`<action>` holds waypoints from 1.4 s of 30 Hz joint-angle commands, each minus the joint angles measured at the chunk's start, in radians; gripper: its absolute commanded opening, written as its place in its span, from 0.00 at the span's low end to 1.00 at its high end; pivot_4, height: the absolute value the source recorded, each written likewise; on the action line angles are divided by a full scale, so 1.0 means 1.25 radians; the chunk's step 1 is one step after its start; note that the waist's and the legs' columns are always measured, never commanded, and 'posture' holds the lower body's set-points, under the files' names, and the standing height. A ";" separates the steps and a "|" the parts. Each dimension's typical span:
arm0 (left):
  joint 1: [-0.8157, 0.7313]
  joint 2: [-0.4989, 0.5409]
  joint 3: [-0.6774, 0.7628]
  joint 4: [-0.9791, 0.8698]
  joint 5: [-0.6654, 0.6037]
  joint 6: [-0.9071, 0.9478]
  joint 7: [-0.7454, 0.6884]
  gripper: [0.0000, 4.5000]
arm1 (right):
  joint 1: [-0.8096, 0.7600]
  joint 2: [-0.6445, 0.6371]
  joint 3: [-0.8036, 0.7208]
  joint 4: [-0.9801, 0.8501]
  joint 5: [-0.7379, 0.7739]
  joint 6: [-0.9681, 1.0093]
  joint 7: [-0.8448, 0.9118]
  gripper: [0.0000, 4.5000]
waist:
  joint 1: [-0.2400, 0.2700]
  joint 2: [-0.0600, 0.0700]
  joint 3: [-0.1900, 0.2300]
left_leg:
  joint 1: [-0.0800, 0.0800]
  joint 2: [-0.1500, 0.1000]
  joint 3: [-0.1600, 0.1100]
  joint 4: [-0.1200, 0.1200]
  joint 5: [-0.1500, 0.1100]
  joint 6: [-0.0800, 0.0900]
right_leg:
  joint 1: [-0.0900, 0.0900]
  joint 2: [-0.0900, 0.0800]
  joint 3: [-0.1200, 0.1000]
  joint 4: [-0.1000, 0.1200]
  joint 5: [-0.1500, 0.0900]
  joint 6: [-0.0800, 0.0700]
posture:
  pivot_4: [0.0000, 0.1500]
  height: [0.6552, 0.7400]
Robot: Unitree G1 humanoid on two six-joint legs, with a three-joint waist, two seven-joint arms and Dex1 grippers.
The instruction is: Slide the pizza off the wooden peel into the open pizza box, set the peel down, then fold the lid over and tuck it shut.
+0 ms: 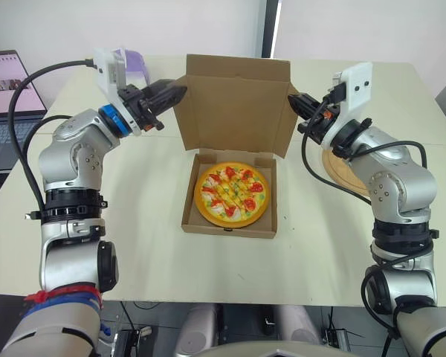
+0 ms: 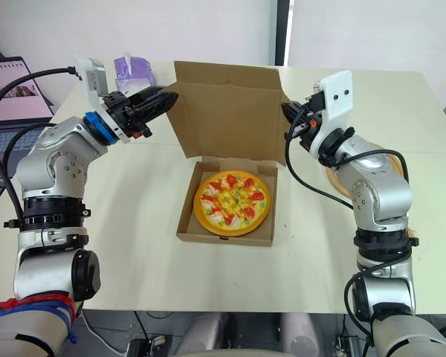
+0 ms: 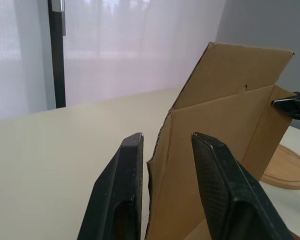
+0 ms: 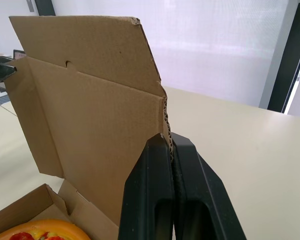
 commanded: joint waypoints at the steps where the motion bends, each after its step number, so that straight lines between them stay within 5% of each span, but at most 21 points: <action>1: -0.027 -0.002 -0.001 0.008 0.014 -0.032 0.005 0.26 | -0.019 -0.002 -0.003 -0.041 0.010 -0.007 0.000 0.00 | 0.000 0.000 0.000 | 0.000 0.000 0.000 0.000 0.000 0.000 | 0.000 0.000 0.000 0.000 0.000 0.000 | 1.00 0.82; 5: -0.021 0.001 -0.002 0.008 0.031 -0.048 0.010 0.01 | -0.017 0.000 -0.002 -0.045 0.013 -0.005 -0.004 0.00 | -0.001 0.000 0.000 | 0.000 0.000 0.000 0.000 0.000 0.000 | 0.000 0.000 0.000 0.000 0.000 0.000 | 1.00 0.82; 14: 0.002 -0.002 -0.010 -0.073 0.036 -0.023 0.047 0.01 | -0.019 0.006 -0.001 -0.056 0.014 0.007 -0.024 0.00 | -0.001 0.000 0.000 | 0.000 0.000 0.000 0.000 0.000 0.000 | 0.000 0.000 0.000 0.000 0.000 0.000 | 1.00 0.82; 28: 0.117 -0.218 0.000 -0.523 0.015 0.165 0.483 0.01 | -0.016 0.135 0.013 -0.235 -0.029 0.187 -0.277 0.00 | 0.001 0.000 0.000 | -0.001 0.000 0.000 0.000 0.000 0.000 | -0.001 0.000 0.001 0.000 0.000 0.000 | 1.00 0.82; 42: 0.295 -0.282 -0.043 -0.701 0.018 0.121 0.545 0.01 | 0.068 0.232 0.042 -0.351 0.021 0.221 -0.267 0.00 | 0.001 0.000 0.000 | 0.000 0.000 0.000 -0.001 0.000 0.000 | 0.000 0.000 0.001 0.000 0.000 0.000 | 1.00 0.82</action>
